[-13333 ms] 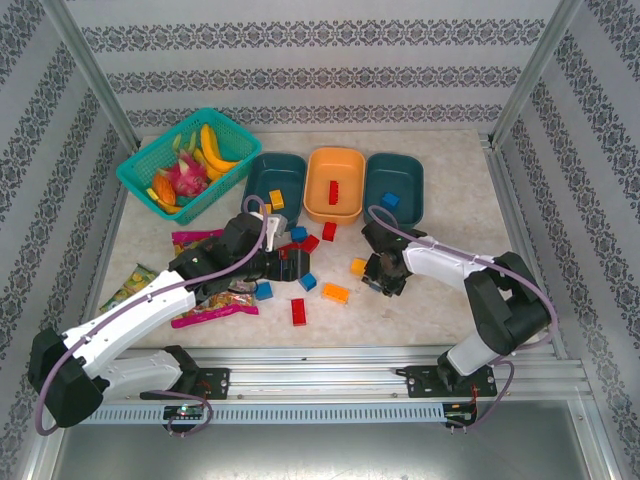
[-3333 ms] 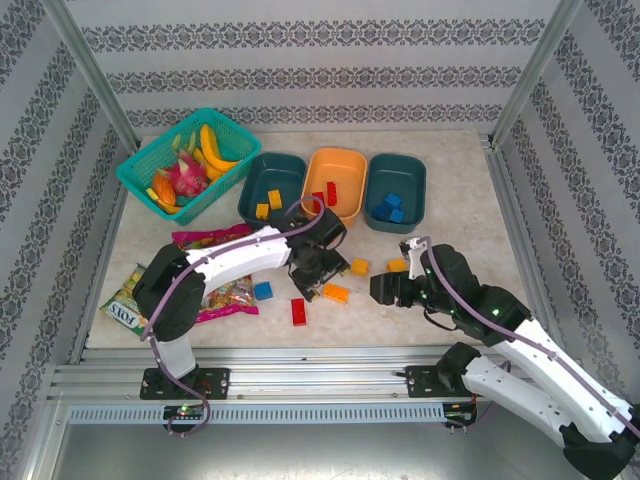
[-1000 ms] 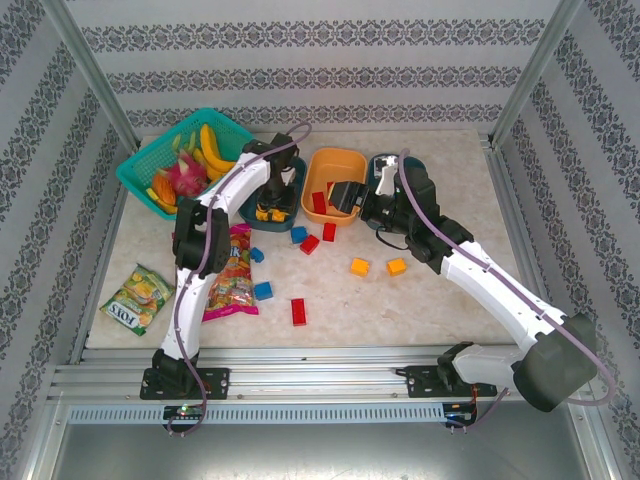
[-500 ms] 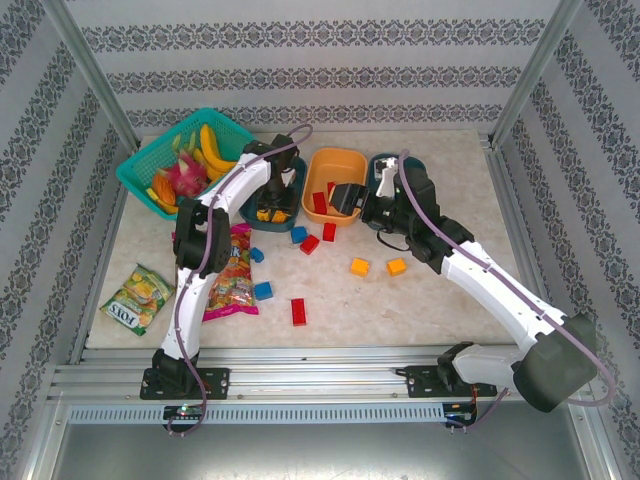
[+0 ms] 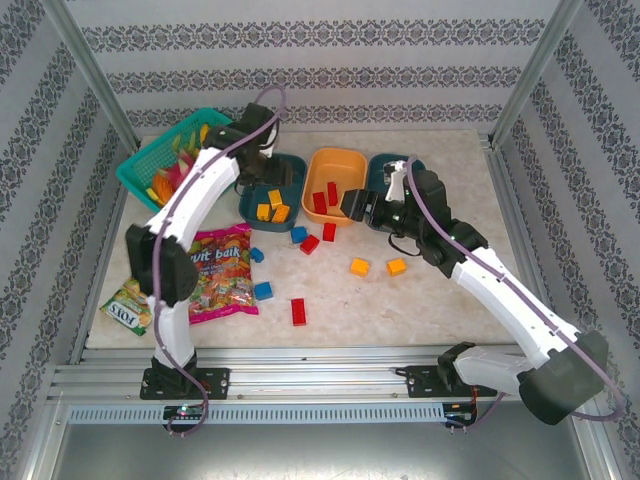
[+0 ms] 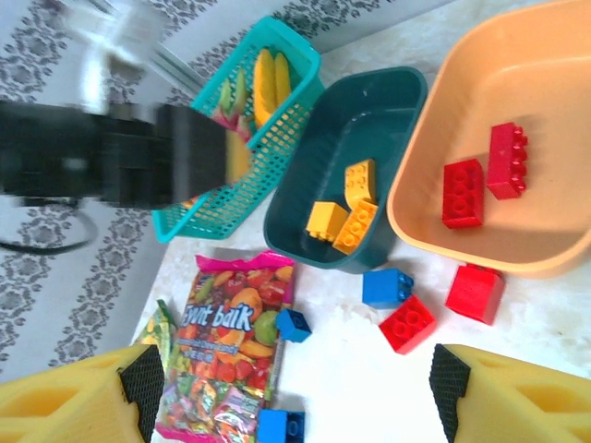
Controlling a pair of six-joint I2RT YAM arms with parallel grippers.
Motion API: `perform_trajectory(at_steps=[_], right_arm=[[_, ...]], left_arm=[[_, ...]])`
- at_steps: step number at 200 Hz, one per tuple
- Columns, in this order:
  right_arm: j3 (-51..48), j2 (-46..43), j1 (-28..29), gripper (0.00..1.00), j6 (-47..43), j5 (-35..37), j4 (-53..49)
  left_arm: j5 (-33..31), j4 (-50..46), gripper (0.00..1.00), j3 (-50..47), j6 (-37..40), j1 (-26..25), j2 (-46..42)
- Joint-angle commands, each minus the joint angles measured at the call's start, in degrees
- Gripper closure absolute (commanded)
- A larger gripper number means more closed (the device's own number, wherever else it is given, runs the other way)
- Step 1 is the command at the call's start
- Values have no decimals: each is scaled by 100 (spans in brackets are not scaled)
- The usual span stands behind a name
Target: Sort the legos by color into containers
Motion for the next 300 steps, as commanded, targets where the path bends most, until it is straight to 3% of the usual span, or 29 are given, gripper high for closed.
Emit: perform_trajectory(at_steps=[1,35,76,138,185,250,300], right_arm=[[274,-37,361,23,-482,554,-742],[358,224,1062,25,-550,1112,-1436],[273,721,2120,26,-143,1673,-1805],[1031,2609,3077,28,1181,1677,-2689],[1858,3982,3453,29,1706,1702,-3033],[2334,4727,3641,30,2225,1684,-3155],[2299,4963,3644,42,2280,1690,-3128]], left_arm=[[261,723,29,-808,-454,-213,-898],[656,1261,26,-2354,-649,-634,-2453],[1107,1134,19,-4087,-871,-856,-4502],[1002,42,15,-5116,-1500,-856,-6844],[1246,-400,15,-5346,-1623,-855,-7612],[1473,-628,15,-5427,-1600,-856,-7960],[1641,-463,15,-5548,-1631,-854,-7970]])
